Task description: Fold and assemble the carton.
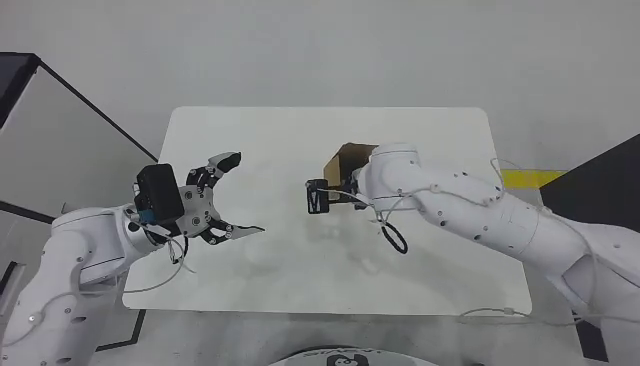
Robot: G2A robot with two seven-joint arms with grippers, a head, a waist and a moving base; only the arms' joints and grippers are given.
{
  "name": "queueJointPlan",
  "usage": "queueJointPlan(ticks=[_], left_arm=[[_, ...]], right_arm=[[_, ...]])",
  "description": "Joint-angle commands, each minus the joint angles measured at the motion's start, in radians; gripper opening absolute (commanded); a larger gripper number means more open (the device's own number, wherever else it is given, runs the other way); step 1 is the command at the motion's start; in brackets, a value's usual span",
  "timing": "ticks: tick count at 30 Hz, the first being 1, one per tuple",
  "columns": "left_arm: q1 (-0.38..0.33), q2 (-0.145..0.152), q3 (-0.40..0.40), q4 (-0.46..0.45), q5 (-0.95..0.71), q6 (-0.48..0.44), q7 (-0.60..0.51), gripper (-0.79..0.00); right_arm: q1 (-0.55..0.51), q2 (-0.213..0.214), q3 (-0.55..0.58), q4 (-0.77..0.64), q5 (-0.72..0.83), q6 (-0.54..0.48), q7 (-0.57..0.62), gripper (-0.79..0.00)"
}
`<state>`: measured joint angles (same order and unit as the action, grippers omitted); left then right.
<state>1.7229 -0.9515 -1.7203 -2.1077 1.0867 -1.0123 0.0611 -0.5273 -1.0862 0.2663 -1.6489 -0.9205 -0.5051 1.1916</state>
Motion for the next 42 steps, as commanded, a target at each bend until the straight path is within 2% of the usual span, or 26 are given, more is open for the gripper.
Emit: queueJointPlan(ticks=[1,11,28,42], left_arm=[[0.000,0.000,0.000,0.000,0.000,0.000,0.000,0.000],[0.000,0.000,0.000,0.000,0.000,0.000,0.000,0.000],[0.000,0.000,0.000,0.000,0.000,0.000,0.000,0.000],[0.000,0.000,0.000,0.000,0.000,0.000,0.000,0.000]], right_arm=[[0.003,-0.005,-0.003,0.013,0.001,-0.006,-0.005,-0.785],[-0.018,-0.010,-0.014,0.025,-0.031,-0.005,-0.028,-0.785],[-0.043,-0.106,-0.056,0.118,-0.121,0.017,0.025,-0.785],[-0.071,-0.152,-0.050,0.194,-0.162,0.009,0.013,-0.785]])
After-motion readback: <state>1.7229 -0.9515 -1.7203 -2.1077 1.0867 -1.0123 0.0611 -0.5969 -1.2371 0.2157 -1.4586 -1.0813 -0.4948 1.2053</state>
